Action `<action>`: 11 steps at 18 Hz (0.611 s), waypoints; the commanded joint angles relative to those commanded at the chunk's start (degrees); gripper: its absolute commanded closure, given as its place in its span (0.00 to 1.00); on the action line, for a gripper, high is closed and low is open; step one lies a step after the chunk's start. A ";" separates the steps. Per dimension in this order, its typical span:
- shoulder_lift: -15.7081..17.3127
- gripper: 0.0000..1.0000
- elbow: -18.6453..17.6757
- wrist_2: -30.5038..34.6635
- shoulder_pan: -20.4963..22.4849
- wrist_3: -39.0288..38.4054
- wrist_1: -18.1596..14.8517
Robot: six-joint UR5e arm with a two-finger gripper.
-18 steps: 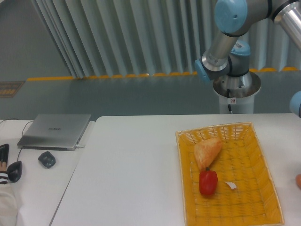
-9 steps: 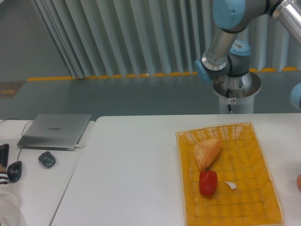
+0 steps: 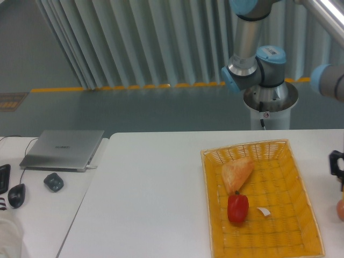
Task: Place the yellow pepper in a basket
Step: 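Carry the yellow pepper in the gripper over the basket and lower it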
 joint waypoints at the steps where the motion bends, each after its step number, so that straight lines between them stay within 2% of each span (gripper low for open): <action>1: -0.09 0.66 0.00 0.00 -1.93 -2.28 0.09; 5: -0.88 0.66 0.00 0.09 -5.63 -5.99 0.44; 11: -5.00 0.66 0.35 2.99 -7.48 -6.43 1.31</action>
